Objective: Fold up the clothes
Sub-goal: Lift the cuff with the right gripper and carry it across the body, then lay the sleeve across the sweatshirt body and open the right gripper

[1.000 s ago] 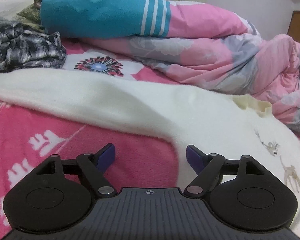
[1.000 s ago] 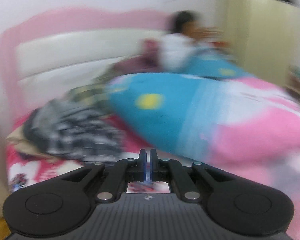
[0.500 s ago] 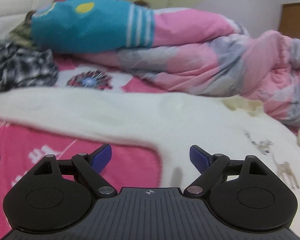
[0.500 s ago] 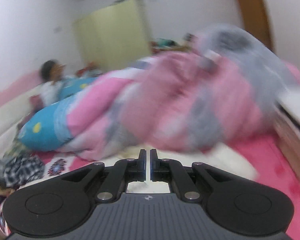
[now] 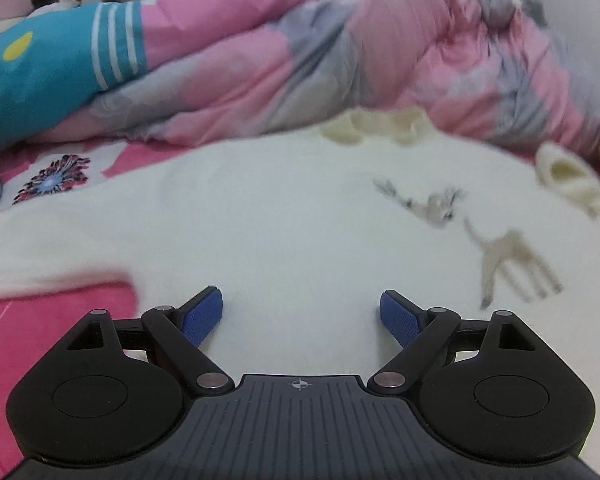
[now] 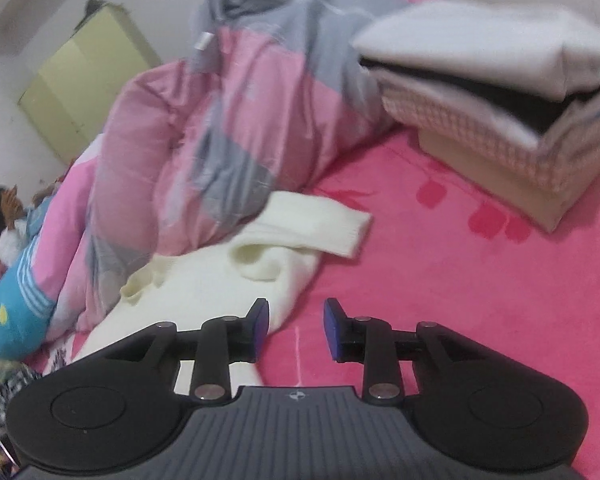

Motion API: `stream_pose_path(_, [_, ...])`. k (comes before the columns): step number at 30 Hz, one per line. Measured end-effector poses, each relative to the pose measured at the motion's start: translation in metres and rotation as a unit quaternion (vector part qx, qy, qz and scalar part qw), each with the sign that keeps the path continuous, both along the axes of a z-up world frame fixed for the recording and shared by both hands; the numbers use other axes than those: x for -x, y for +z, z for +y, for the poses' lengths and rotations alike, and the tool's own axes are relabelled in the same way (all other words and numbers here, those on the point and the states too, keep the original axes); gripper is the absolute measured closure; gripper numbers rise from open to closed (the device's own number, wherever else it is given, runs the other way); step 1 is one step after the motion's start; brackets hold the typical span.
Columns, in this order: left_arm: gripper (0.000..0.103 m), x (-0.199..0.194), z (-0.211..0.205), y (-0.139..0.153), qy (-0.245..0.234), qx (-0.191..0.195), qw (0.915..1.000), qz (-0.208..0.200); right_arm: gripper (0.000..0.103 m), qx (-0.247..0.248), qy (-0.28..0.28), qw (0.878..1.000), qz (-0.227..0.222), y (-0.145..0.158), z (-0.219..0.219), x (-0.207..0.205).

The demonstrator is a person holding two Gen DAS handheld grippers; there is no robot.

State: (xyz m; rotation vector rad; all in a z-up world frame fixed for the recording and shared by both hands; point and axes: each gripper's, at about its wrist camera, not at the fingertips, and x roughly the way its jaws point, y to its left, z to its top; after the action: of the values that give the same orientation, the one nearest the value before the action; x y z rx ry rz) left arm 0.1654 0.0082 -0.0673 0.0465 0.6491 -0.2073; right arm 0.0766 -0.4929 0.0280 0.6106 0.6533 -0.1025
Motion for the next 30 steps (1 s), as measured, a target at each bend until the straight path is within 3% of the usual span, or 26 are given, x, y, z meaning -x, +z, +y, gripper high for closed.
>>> stream_pose_path(5, [0.010, -0.002, 0.003, -0.003, 0.000, 0.009, 1.0000, 0.002, 0.064, -0.116, -0.057, 0.991, 0.024, -0.054, -0.036, -0.052])
stream_pose_path(11, [0.009, -0.002, 0.000, -0.004, -0.001, 0.001, 1.0000, 0.001, 0.063, -0.251, -0.117, 0.960, 0.039, -0.120, -0.066, -0.114])
stream_pose_path(14, [0.009, -0.001, 0.000, -0.004, -0.001, 0.000, 1.0000, 0.000, 0.063, -0.260, -0.122, 0.957, 0.039, -0.132, -0.066, -0.135])
stream_pose_path(16, [0.009, -0.001, -0.001, -0.004, -0.001, -0.002, 1.0000, -0.001, 0.069, -0.243, -0.126, 0.961, 0.032, -0.134, -0.062, -0.144])
stream_pose_path(19, [0.009, -0.001, -0.001, -0.005, -0.001, -0.001, 1.0000, -0.002, 0.090, -0.220, -0.132, 0.966, 0.013, -0.129, -0.060, -0.149])
stream_pose_path(23, [0.009, -0.001, 0.000, -0.005, -0.001, 0.000, 1.0000, -0.002, 0.095, -0.171, -0.128, 0.976, -0.032, -0.103, -0.060, -0.143])
stream_pose_path(25, [0.009, -0.001, 0.000, -0.005, -0.001, 0.001, 1.0000, -0.003, 0.095, -0.116, -0.120, 0.985, -0.048, -0.077, -0.059, -0.141])
stream_pose_path(27, [0.009, -0.001, 0.000, -0.005, -0.002, 0.002, 1.0000, -0.003, 0.096, -0.028, -0.108, 0.992, -0.056, -0.042, -0.055, -0.139])
stream_pose_path(30, [0.009, -0.001, 0.000, -0.005, -0.001, 0.003, 1.0000, -0.002, 0.096, 0.130, -0.087, 0.986, -0.049, 0.009, -0.045, -0.138])
